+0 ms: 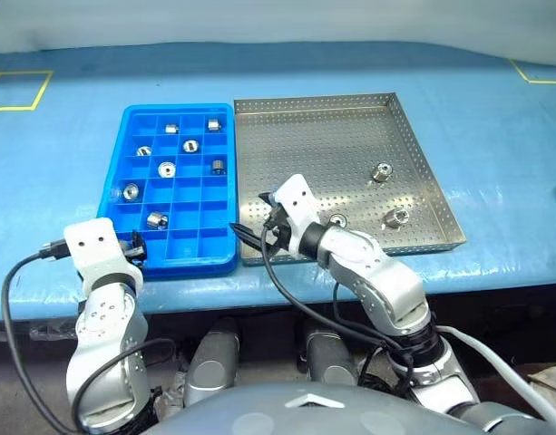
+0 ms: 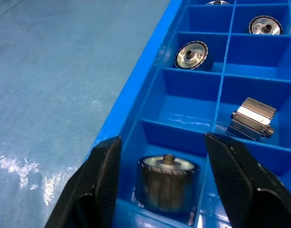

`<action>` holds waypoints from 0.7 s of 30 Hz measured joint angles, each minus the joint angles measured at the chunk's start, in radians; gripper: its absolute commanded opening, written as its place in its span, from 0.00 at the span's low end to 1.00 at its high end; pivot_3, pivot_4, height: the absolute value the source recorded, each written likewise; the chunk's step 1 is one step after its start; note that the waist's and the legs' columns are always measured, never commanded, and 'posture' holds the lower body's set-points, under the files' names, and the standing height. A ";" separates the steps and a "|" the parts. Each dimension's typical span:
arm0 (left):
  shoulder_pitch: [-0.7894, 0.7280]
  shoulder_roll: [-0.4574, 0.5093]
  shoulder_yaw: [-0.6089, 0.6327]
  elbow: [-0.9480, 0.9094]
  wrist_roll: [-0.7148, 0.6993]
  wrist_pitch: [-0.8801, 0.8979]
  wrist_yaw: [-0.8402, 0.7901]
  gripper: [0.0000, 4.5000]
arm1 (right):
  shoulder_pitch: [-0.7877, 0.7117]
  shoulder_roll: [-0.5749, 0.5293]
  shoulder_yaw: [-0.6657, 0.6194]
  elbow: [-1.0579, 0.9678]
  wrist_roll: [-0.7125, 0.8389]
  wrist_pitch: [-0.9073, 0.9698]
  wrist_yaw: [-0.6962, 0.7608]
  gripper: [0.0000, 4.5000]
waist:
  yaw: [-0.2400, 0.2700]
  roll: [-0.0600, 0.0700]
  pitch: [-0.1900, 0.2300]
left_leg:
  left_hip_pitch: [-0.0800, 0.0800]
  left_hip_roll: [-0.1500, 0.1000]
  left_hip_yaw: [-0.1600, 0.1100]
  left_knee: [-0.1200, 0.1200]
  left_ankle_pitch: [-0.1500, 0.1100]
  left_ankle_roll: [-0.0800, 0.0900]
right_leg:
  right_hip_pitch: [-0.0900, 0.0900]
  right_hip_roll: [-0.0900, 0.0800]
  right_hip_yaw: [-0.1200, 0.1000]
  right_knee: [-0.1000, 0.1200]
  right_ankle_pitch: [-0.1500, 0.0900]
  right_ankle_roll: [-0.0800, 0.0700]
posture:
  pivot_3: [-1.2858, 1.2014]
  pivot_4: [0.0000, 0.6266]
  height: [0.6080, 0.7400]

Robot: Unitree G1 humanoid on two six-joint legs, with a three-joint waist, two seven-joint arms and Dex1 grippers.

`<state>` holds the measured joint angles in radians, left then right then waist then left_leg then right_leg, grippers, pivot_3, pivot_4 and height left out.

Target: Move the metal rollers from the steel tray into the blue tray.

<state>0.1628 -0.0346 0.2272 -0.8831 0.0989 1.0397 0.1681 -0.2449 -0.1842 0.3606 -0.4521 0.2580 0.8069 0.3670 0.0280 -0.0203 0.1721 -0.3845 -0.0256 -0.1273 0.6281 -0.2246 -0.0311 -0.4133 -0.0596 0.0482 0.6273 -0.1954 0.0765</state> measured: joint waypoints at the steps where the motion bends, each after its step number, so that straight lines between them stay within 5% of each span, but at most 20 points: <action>1: -0.015 0.000 0.000 0.001 0.000 -0.003 -0.001 0.99 | 0.006 -0.001 -0.010 -0.006 -0.008 0.011 -0.019 1.00 | -0.001 0.000 0.000 | 0.000 0.000 0.000 0.000 0.000 0.000 | 0.000 0.000 0.000 0.000 0.000 0.000 | 0.57 0.24 1.00; 10: -0.121 0.025 -0.159 0.044 -0.179 -0.135 -0.224 0.99 | 0.009 0.030 -0.169 -0.078 -0.160 0.298 -0.294 1.00 | -0.013 0.001 -0.001 | -0.003 -0.001 0.000 -0.001 0.000 0.000 | -0.002 -0.001 0.000 -0.001 0.000 -0.001 | 0.52 0.24 1.00; 15: -0.078 0.270 -0.325 0.069 -0.247 -0.183 -0.443 0.99 | -0.018 0.086 -0.251 -0.101 -0.172 0.490 -0.344 1.00 | -0.052 0.003 -0.001 | -0.003 0.000 0.000 -0.002 0.000 0.000 | -0.003 -0.001 -0.001 0.001 -0.002 -0.003 | 0.52 0.24 1.00; 21: -0.031 0.430 -0.409 0.069 -0.325 -0.212 -0.617 0.99 | -0.011 0.090 -0.259 -0.102 -0.170 0.580 -0.343 1.00 | -0.064 0.004 0.000 | -0.003 0.000 0.001 -0.001 0.000 0.000 | -0.003 -0.001 -0.001 0.001 -0.002 -0.003 | 0.52 0.24 1.00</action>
<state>0.1323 0.3956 -0.1820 -0.8146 -0.2260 0.8274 -0.4493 -0.2564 -0.0946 0.1016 -0.5538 0.0876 1.3872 0.0242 -0.0365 -0.0165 0.1719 -0.3872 -0.0253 -0.1265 0.6269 -0.2249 -0.0311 -0.4164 -0.0607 0.0473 0.6279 -0.1970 0.0735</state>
